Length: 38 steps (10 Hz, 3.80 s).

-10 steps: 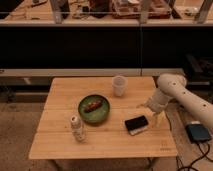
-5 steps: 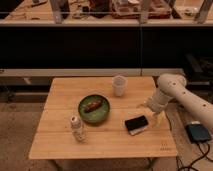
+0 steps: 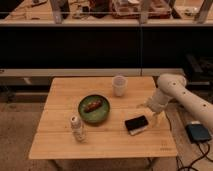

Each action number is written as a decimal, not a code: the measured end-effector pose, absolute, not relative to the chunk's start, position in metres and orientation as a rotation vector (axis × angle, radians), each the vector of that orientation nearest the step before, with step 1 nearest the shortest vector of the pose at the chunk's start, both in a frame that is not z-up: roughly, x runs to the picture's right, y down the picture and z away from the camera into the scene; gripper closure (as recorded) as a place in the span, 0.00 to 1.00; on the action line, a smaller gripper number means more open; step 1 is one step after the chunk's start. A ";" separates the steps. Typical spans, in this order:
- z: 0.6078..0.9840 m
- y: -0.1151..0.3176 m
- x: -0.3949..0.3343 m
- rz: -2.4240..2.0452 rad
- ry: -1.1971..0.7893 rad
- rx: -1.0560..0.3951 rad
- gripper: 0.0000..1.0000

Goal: Place the ceramic cup in the ceramic bowl

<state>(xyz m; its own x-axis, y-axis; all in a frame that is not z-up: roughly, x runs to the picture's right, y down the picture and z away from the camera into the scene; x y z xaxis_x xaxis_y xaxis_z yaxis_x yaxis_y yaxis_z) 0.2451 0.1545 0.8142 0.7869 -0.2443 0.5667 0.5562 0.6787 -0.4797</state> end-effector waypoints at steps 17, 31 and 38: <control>0.892 -0.014 0.126 -0.664 -0.526 -0.334 0.20; 0.871 -0.006 0.117 -0.751 -0.565 -0.347 1.00; 0.776 0.036 0.076 -0.881 -0.641 -0.195 1.00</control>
<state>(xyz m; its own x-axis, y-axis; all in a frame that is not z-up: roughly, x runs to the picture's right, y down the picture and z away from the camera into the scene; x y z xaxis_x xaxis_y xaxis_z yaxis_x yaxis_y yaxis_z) 0.0757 0.0357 0.7763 0.4650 -0.6553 0.5953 0.7682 0.6329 0.0967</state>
